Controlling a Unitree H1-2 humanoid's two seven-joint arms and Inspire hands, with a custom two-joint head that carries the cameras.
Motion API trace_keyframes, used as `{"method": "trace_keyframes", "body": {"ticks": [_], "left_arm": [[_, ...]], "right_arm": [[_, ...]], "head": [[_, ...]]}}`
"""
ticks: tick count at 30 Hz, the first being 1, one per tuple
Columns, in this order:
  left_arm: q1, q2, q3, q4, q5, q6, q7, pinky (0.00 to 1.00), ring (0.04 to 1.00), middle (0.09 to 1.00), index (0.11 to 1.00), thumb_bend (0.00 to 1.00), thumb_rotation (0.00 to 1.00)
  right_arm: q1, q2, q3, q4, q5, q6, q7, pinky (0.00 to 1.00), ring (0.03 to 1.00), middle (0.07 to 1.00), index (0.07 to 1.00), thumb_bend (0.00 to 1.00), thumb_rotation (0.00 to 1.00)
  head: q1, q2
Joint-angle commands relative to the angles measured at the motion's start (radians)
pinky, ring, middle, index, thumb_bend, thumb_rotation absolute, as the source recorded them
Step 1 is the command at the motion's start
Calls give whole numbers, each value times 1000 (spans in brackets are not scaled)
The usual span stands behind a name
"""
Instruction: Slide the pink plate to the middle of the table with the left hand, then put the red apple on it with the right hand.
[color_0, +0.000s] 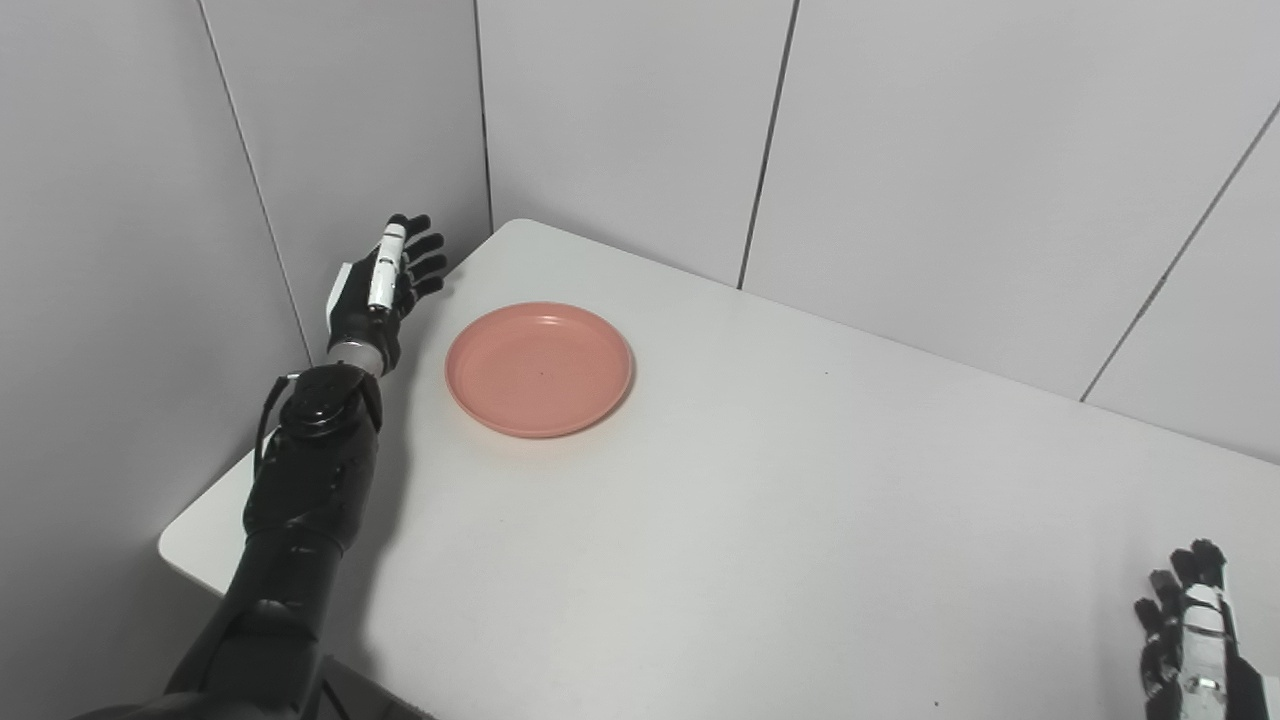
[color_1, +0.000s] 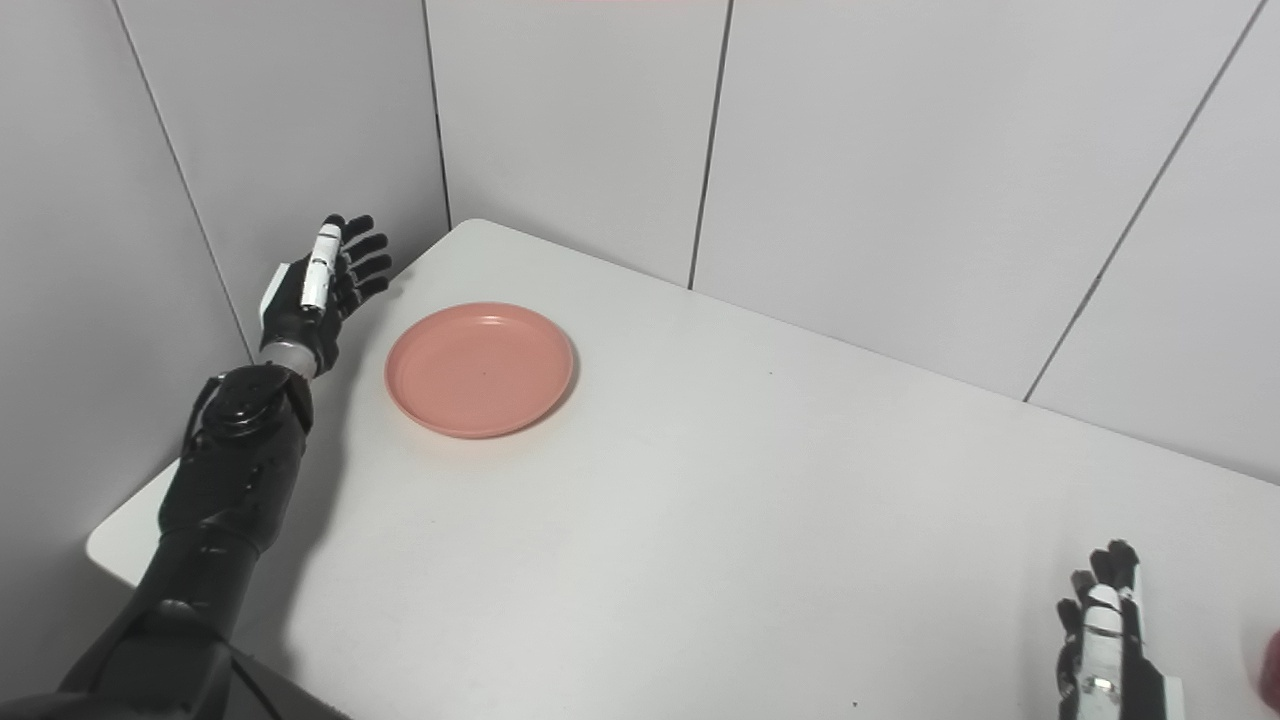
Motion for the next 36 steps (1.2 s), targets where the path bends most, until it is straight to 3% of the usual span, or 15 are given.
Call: {"method": "trace_keyframes", "body": {"ticks": [1, 19, 25, 33, 36], "left_arm": [[-43, 19, -2, -19, -1, -43, -9, 834, 835, 837, 824, 339, 1000], [-51, 21, -29, 54, 9, -85, -19, 841, 839, 835, 808, 366, 1000], [-57, 17, -30, 84, 13, -96, -11, 790, 817, 815, 796, 350, 1000], [-50, 13, -43, 80, 16, -67, -14, 826, 840, 834, 821, 363, 1000], [-52, 20, -53, 112, 15, -87, -32, 845, 852, 848, 835, 371, 1000]], "right_arm": [[-17, 3, -1, -44, 8, -3, 3, 1000, 1000, 1000, 1000, 0, 1000], [-16, 4, 0, -56, 2, 10, 2, 1000, 1000, 1000, 1000, 0, 1000], [-15, 5, 0, -58, 3, 4, 3, 1000, 1000, 1000, 1000, 0, 1000], [-14, 8, -3, -61, 12, 10, 2, 1000, 1000, 1000, 1000, 0, 1000], [-15, 8, -2, -62, 8, 15, -1, 1000, 1000, 1000, 1000, 0, 1000]], "head": [[-1, 1], [0, 7], [0, 8], [0, 11], [-2, 13]]}}
